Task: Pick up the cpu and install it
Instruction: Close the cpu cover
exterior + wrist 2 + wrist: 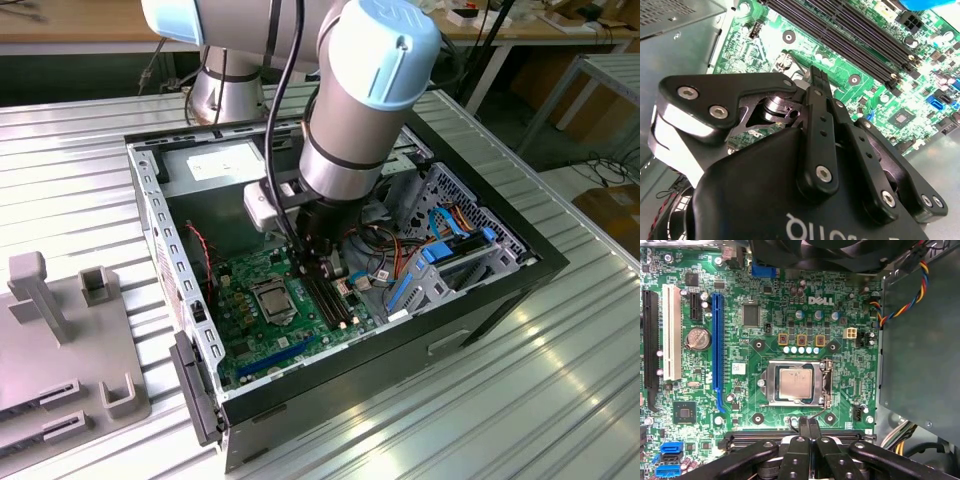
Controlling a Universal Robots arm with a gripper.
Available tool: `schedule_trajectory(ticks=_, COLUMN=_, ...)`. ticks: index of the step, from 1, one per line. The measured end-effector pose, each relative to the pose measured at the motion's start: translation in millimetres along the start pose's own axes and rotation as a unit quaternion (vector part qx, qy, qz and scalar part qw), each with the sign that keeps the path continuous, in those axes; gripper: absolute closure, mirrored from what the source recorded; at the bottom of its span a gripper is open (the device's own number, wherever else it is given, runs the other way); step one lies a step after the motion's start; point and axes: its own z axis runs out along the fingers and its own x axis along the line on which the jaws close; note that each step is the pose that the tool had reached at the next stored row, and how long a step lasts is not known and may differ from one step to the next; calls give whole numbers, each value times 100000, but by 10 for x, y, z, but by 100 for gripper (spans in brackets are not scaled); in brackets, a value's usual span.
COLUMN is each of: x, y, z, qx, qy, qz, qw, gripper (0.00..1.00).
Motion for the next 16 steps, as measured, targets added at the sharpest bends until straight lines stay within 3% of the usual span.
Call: schedule_trajectory(ticks=16, x=101, y=2, z=0, qx=-6, qy=149, qz=-2, qw=100000, gripper=89)
